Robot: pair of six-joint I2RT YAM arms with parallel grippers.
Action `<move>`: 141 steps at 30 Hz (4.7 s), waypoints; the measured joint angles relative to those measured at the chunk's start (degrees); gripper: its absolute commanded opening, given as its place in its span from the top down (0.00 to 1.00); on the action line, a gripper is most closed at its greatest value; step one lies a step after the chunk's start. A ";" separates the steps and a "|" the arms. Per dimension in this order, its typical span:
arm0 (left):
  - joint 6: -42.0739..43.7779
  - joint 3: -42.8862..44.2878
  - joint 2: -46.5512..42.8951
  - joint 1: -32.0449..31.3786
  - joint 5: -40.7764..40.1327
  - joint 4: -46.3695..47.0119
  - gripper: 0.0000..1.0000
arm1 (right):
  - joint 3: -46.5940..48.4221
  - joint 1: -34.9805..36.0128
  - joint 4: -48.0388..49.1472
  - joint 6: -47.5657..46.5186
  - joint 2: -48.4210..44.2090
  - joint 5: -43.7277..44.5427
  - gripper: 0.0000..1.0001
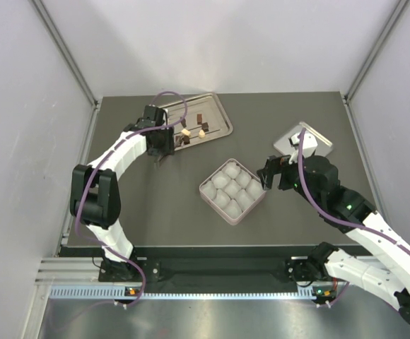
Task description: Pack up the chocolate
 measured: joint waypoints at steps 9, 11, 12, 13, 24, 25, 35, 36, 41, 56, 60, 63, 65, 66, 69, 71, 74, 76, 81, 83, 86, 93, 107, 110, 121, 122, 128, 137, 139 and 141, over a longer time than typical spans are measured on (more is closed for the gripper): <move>-0.11 -0.02 0.70 -0.02 -0.68 -0.07 0.52 | 0.00 0.00 0.00 0.00 -0.81 0.02 0.00; -0.09 -0.02 0.90 -0.02 -1.05 -0.09 0.55 | 0.00 0.00 0.02 0.02 -0.90 0.02 0.00; -0.04 0.00 0.90 -0.02 -1.31 -0.11 0.56 | -0.02 0.00 0.00 0.02 -0.90 0.02 0.00; -0.02 -0.02 0.90 -0.02 -1.55 -0.22 0.57 | 0.00 0.00 0.00 0.02 -0.90 0.02 0.00; 0.33 1.53 0.90 -0.02 -1.81 -2.38 0.65 | 0.00 0.00 0.00 0.15 -1.33 0.00 0.00; 0.33 2.05 0.90 -0.02 -1.84 -2.86 0.66 | 0.00 0.00 0.00 0.15 -1.36 0.00 0.00; 0.31 5.84 -4.74 -1.14 -0.55 -7.63 0.68 | 0.72 0.00 -0.61 0.26 -1.51 0.00 0.00; 0.26 5.90 -6.01 -1.90 -0.02 -7.98 0.68 | 1.07 0.00 -0.63 0.26 -1.51 0.02 0.00; -0.85 5.90 -12.24 -9.11 1.73 -8.81 0.68 | 2.29 0.00 -0.81 0.26 -1.53 0.31 0.00; -4.92 1.81 -14.53 -32.22 0.00 -8.59 0.69 | 3.74 0.00 -2.14 0.24 -1.62 2.93 0.00; -5.18 1.27 -12.37 -32.65 -0.98 -8.04 0.68 | 4.07 0.00 -2.67 0.24 -1.62 3.06 0.00; -5.31 0.02 -11.06 -32.79 -1.88 -7.56 0.67 | 4.66 0.00 -2.86 0.24 -1.68 3.26 0.00; -5.29 -0.92 -10.60 -32.87 -2.36 -7.41 0.67 | 4.79 0.00 -2.91 0.24 -1.84 3.39 0.00; -5.29 -1.25 -10.47 -32.94 -2.56 -7.34 0.67 | 4.79 0.00 -2.91 0.24 -1.90 3.45 0.00; -5.29 -1.53 -9.73 -32.94 -2.62 -7.04 0.67 | 4.79 0.00 -2.95 0.24 -1.88 3.63 0.00; -5.31 -1.53 -9.09 -32.94 -2.62 -6.45 0.66 | 4.81 0.00 -2.95 0.24 -1.88 3.74 0.00; -5.33 -1.57 -8.11 -32.94 -2.62 -5.92 0.64 | 4.81 0.00 -2.97 0.22 -1.88 3.87 0.00; -5.44 -1.99 -7.98 -32.96 -2.89 -5.68 0.64 | 4.81 0.00 -2.97 0.22 -1.90 3.89 0.00; -6.08 -2.45 -7.98 -32.96 -3.23 -5.68 0.56 | 4.81 0.00 -2.97 0.22 -1.90 4.07 0.00; -6.19 -2.47 -7.98 -32.98 -3.26 -5.68 0.54 | 4.81 0.00 -2.97 0.22 -1.90 4.07 0.00; -6.34 -2.47 -7.98 -32.98 -3.32 -5.68 0.50 | 4.81 0.00 -2.97 0.22 -1.92 4.04 0.00; -6.32 -2.10 -8.00 -32.98 -4.74 -5.90 0.50 | 4.81 0.00 -2.99 0.24 -3.02 4.07 0.00; -3.52 10.25 -8.87 -31.28 -14.01 -8.26 0.49 | 4.81 0.00 -2.97 0.26 -2.73 4.00 0.00; -3.10 10.25 -8.74 -28.06 -14.21 -8.33 0.49 | 4.81 0.00 -2.95 0.26 -2.45 3.91 0.00; -3.10 10.21 -3.10 -12.72 -12.02 -7.17 0.48 | 4.72 0.00 -2.84 0.20 -2.10 3.37 0.00; -3.10 10.12 -2.54 -12.50 -11.85 -6.99 0.47 | 4.70 0.00 -2.80 0.17 -2.10 3.37 0.00; -3.08 8.68 -0.07 -12.04 -10.29 -5.11 0.47 | 4.68 0.00 -2.56 0.13 -2.12 3.37 0.00; -3.08 7.76 3.06 -9.35 -9.16 -3.32 0.48 | 3.50 0.00 -2.45 0.09 -2.25 3.39 0.00; -3.08 7.19 3.10 -9.14 -9.07 -2.97 0.48 | 3.48 0.00 -2.45 0.09 -2.21 3.41 0.00; -3.08 6.49 3.13 -8.92 -9.01 -2.67 0.48 | 3.45 0.00 -2.45 0.09 -2.21 3.39 0.00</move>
